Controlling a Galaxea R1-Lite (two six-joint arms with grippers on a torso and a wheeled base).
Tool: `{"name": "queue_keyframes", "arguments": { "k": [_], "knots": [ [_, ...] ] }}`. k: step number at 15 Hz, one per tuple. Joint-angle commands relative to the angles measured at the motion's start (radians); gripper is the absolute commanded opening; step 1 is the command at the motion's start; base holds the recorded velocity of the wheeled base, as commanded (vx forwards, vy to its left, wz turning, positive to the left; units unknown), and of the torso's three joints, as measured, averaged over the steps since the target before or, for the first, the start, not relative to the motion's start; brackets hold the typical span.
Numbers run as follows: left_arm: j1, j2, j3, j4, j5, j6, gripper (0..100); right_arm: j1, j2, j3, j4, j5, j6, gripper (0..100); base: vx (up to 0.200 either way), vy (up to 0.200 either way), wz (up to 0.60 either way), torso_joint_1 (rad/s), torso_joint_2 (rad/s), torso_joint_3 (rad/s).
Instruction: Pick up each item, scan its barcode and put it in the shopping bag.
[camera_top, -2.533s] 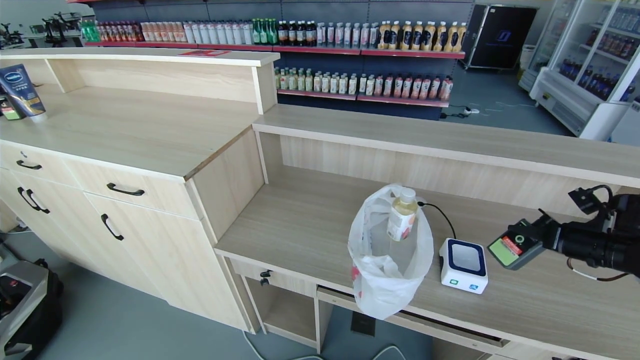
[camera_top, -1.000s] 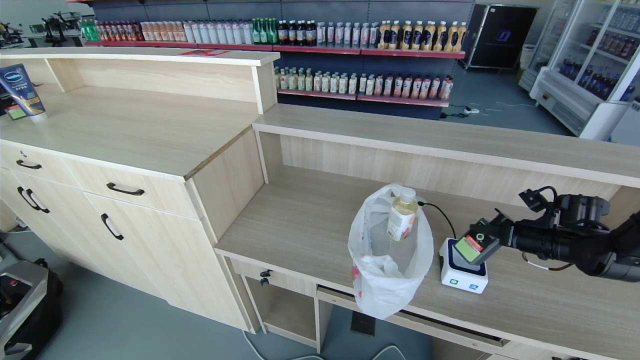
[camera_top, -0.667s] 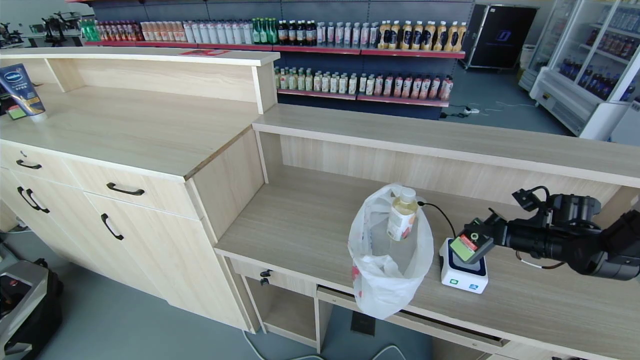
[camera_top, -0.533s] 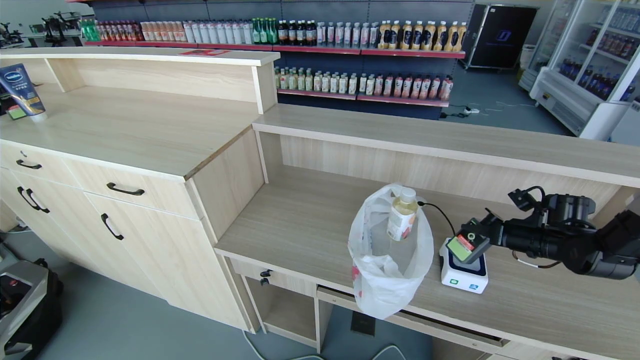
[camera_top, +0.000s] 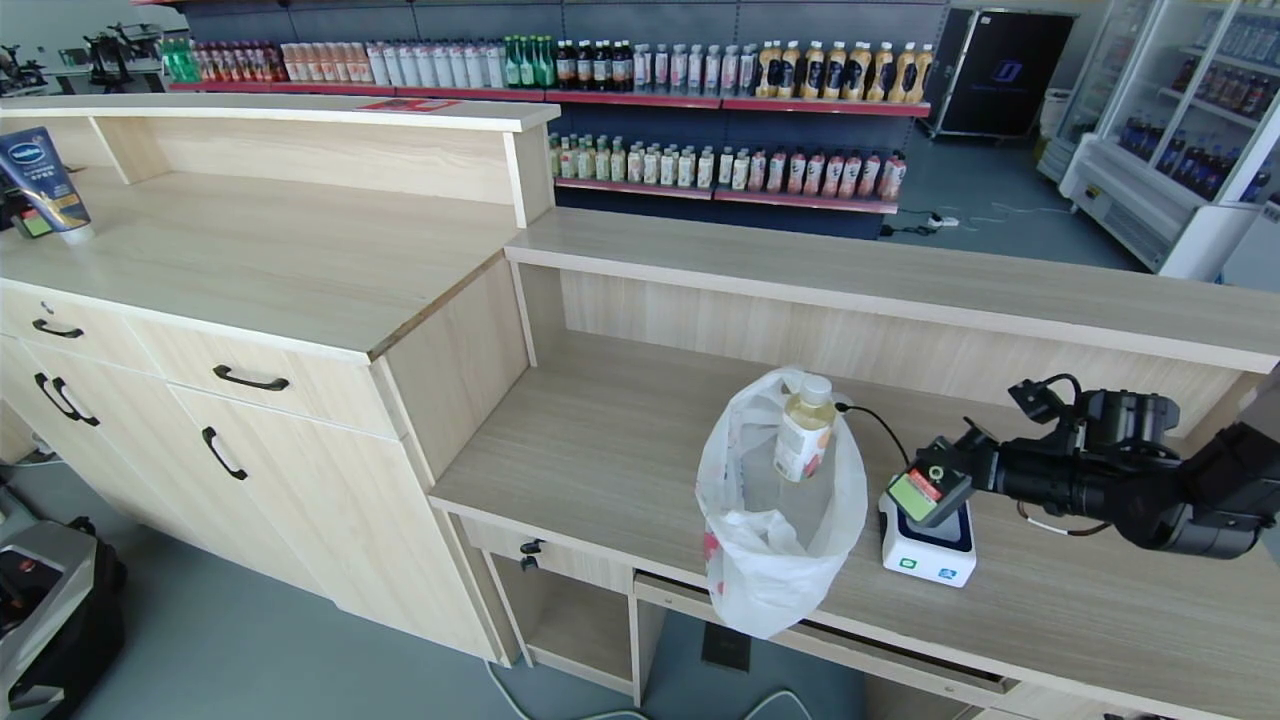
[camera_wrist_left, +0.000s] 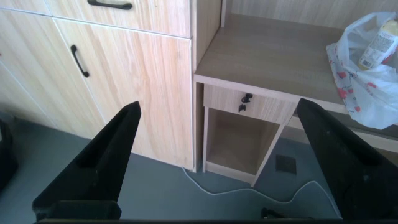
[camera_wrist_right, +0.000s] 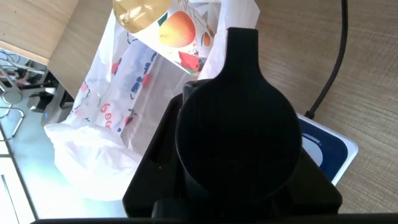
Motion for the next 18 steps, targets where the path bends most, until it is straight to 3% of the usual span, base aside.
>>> {"name": "queue_keyframes", "arguments": {
  "k": [1, 3, 7, 9, 10, 11, 14, 16, 18],
  "knots": [
    [0.000, 0.000, 0.000, 0.000, 0.000, -0.001, 100, 0.001, -0.060, 0.010, -0.006, -0.005, -0.008, 0, 0.000, 0.000, 0.00, 0.000, 0.00, 0.000],
    [0.000, 0.000, 0.000, 0.000, 0.000, -0.001, 100, -0.009, -0.252, 0.111, -0.055, -0.060, -0.132, 0, 0.000, 0.000, 0.00, 0.000, 0.00, 0.000],
    [0.000, 0.000, 0.000, 0.000, 0.000, -0.001, 100, -0.236, -0.553, 0.436, -0.088, -0.189, -0.812, 0, 0.000, 0.000, 0.00, 0.000, 0.00, 0.000],
    [0.000, 0.000, 0.000, 0.000, 0.000, -0.001, 100, -0.324, -0.659, 0.452, -0.046, -0.192, -1.042, 0, 0.000, 0.000, 0.00, 0.000, 0.00, 0.000],
    [0.000, 0.000, 0.000, 0.000, 0.000, -0.001, 100, -0.325, -0.662, 0.452, -0.046, -0.192, -1.048, 0, 0.000, 0.000, 0.00, 0.000, 0.00, 0.000],
    [0.000, 0.000, 0.000, 0.000, 0.000, -0.001, 100, -0.336, -0.714, 0.435, -0.054, -0.124, -1.078, 0, 0.000, 0.000, 0.00, 0.000, 0.00, 0.000],
    [0.000, 0.000, 0.000, 0.000, 0.000, -0.001, 100, -0.296, -0.768, 0.422, -0.065, -0.149, -1.034, 0, 0.000, 0.000, 0.60, 0.006, 0.00, 0.001],
    [0.000, 0.000, 0.000, 0.000, 0.000, -0.001, 100, -0.158, -0.788, 0.378, -0.074, -0.276, -0.910, 0, 0.000, 0.000, 0.60, 0.000, 0.00, 0.007],
    [0.000, 0.000, 0.000, 0.000, 0.000, -0.001, 100, 0.052, -0.794, 0.386, -0.074, -0.307, -0.678, 0, 0.000, 0.000, 0.30, 0.006, 0.00, 0.004]
  ]
}}
